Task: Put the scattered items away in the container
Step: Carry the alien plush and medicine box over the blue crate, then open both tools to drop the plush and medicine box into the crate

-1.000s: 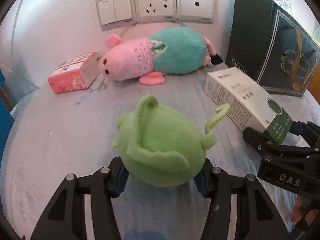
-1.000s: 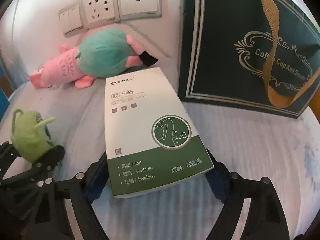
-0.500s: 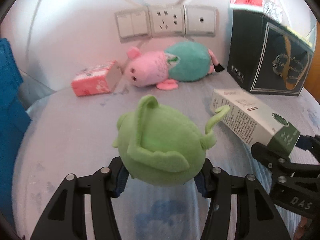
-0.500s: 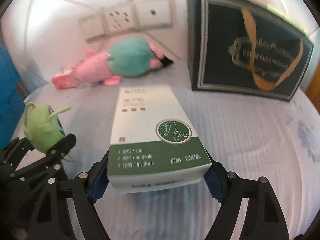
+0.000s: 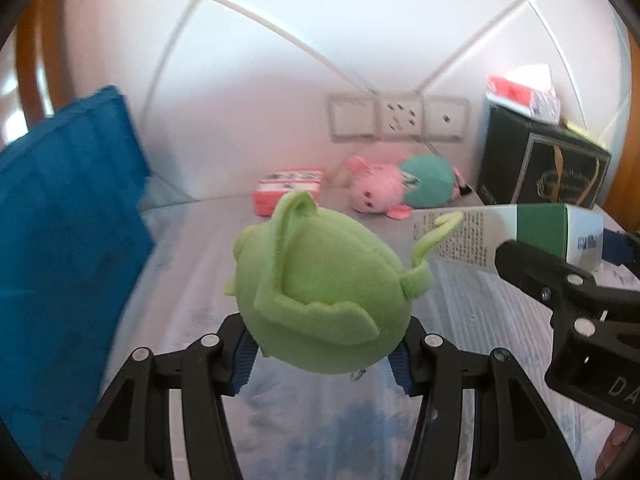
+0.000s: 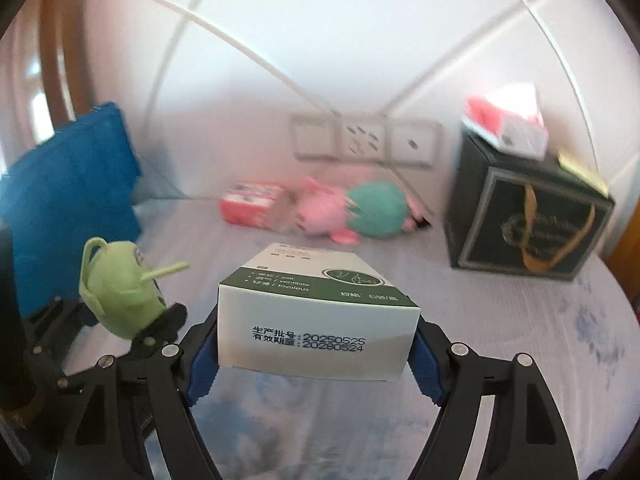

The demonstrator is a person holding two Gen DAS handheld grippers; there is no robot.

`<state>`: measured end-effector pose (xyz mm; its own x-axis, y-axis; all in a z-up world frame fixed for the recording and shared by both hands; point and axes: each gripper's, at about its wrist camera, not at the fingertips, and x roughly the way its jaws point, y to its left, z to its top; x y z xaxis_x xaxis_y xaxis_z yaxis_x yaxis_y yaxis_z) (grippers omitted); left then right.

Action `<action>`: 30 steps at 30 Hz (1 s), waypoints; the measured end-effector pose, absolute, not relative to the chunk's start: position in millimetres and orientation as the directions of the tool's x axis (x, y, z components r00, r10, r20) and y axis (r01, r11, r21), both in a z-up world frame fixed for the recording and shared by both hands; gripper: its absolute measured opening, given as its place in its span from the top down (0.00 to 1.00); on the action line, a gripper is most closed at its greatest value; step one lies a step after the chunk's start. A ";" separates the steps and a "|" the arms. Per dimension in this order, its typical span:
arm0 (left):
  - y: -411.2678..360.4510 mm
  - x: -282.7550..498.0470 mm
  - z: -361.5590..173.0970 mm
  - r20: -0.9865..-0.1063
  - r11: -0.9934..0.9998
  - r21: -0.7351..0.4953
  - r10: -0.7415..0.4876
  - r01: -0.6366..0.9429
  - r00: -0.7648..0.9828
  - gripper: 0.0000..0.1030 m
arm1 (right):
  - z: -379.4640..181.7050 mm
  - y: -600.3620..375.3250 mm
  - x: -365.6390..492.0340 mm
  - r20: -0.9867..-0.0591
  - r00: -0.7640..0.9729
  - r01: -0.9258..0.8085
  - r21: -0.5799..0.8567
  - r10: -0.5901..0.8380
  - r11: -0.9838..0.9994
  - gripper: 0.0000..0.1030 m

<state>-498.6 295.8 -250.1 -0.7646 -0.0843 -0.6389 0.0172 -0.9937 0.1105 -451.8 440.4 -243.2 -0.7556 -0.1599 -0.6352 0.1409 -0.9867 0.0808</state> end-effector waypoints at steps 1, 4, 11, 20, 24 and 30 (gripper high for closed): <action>287.6 -493.8 -242.0 -0.632 -0.993 0.110 -0.094 0.031 -0.770 0.48 | -235.5 434.2 -448.0 -0.628 -0.760 0.152 0.080 -0.168 -0.985 0.23; 258.8 -471.5 -207.8 -0.597 -0.990 0.109 -0.136 0.088 -0.791 0.48 | -204.3 408.1 -436.6 -0.594 -0.777 0.200 0.079 -0.207 -0.977 0.23; 174.2 -407.6 -116.4 -0.491 -0.963 0.113 -0.267 0.243 -0.829 0.48 | -111.2 319.7 -395.1 -0.478 -0.806 0.359 0.075 -0.349 -0.930 0.23; 21.4 -320.4 -43.2 -0.454 -0.899 0.099 -0.422 0.427 -0.785 0.48 | -35.2 161.1 -338.7 -0.384 -0.742 0.557 0.101 -0.549 -0.824 0.23; -48.1 -295.8 -39.2 -0.507 -0.872 0.126 -0.466 0.473 -0.725 0.47 | -23.6 84.1 -316.6 -0.383 -0.702 0.623 0.079 -0.601 -0.778 0.23; -134.3 -286.7 -68.9 -0.591 -0.846 0.126 -0.483 0.518 -0.646 0.47 | -36.2 -13.6 -312.7 -0.459 -0.628 0.680 0.069 -0.628 -0.730 0.23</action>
